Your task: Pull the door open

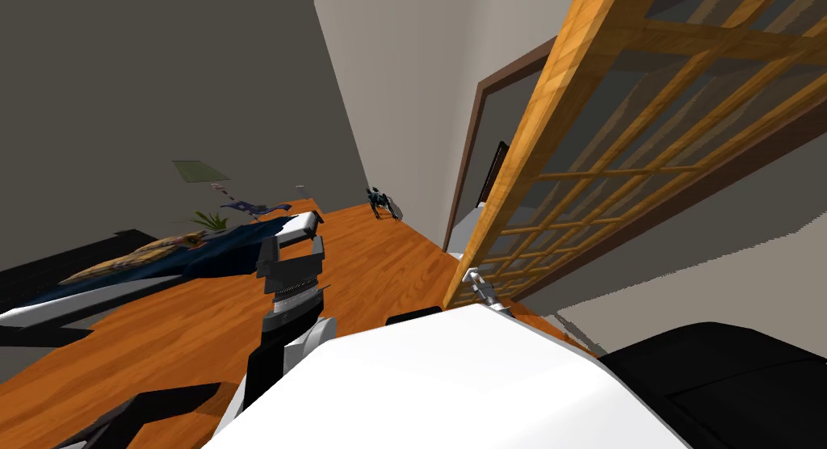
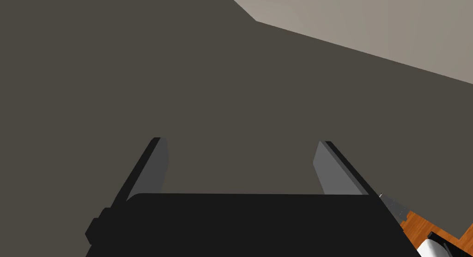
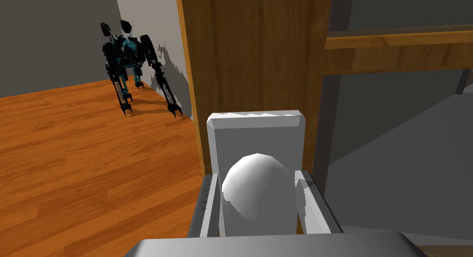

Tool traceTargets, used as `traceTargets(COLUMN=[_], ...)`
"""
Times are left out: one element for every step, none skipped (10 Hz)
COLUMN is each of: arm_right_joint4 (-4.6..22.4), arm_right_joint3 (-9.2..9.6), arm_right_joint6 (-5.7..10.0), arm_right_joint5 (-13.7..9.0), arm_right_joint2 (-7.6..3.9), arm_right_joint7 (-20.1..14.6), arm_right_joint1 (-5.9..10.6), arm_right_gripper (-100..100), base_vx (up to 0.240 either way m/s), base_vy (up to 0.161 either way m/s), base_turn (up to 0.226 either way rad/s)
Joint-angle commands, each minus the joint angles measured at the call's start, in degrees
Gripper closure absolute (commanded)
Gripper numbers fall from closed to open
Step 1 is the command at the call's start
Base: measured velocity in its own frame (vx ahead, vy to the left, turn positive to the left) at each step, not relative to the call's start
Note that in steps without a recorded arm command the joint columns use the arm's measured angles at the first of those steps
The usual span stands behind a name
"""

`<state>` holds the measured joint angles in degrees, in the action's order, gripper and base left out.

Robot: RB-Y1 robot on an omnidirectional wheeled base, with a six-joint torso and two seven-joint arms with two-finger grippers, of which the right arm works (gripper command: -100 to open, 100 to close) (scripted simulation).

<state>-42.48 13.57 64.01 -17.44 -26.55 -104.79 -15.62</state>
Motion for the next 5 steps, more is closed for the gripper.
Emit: traceTargets(arm_right_joint4=[0.02, 0.3, 0.58, 0.85, 1.08], arm_right_joint3=[0.39, 0.65, 0.9, 1.14, 1.35], arm_right_joint6=[0.86, 1.45, 2.03, 2.56, 3.03], arm_right_joint5=[0.39, 0.64, 0.89, 1.12, 1.32], arm_right_joint2=[-0.41, -0.62, -0.82, -1.01, -1.18], arm_right_joint7=[-0.49, -0.81, -1.12, -1.41, -1.67], arm_right_joint1=[-0.42, -0.5, -0.58, -0.66, -0.72], arm_right_gripper=[100, 100, 100, 100, 100], base_vx=[-0.2, -0.22, -0.206, -0.207, -0.179], base_vy=[-0.056, -0.068, -0.06, -0.073, -0.077], base_turn=[0.139, 0.125, 0.148, 0.126, 0.109])
